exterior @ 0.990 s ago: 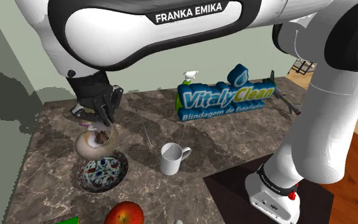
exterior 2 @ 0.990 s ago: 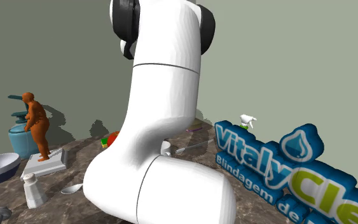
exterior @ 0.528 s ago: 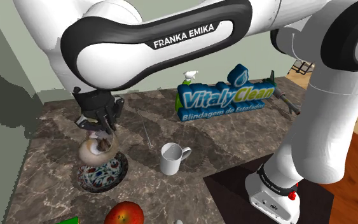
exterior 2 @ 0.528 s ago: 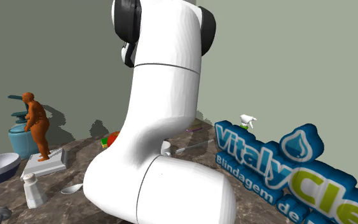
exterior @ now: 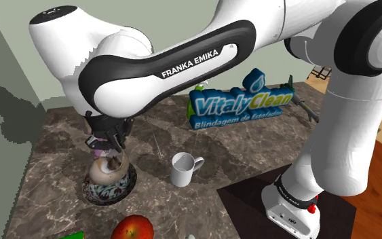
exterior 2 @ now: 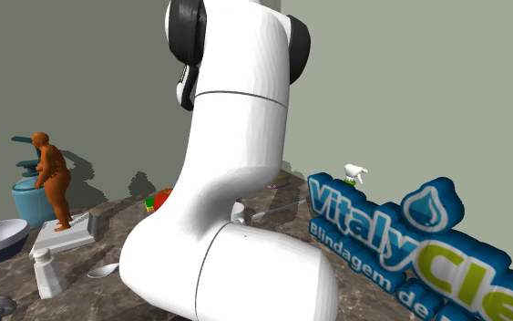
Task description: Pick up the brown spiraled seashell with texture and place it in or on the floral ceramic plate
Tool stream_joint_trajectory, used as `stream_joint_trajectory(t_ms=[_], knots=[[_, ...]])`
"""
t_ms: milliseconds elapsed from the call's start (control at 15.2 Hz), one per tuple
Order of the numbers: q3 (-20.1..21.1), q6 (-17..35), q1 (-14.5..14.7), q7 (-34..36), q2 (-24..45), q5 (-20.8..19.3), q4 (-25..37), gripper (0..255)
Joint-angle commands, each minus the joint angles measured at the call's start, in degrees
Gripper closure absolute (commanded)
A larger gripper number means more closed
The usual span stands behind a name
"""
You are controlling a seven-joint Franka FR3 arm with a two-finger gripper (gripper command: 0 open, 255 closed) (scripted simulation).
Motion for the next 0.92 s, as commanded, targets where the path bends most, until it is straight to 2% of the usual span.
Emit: stream_joint_trajectory(t_ms=[0,330,858], knots=[[-0.1,1.41,0.12,0.47,0.45,-0.36,-1.02,255],[-0.59,4.79,0.34,1.41,2.0,-1.5,-3.16,255],[-0.59,4.79,0.34,1.41,2.0,-1.5,-3.16,255]])
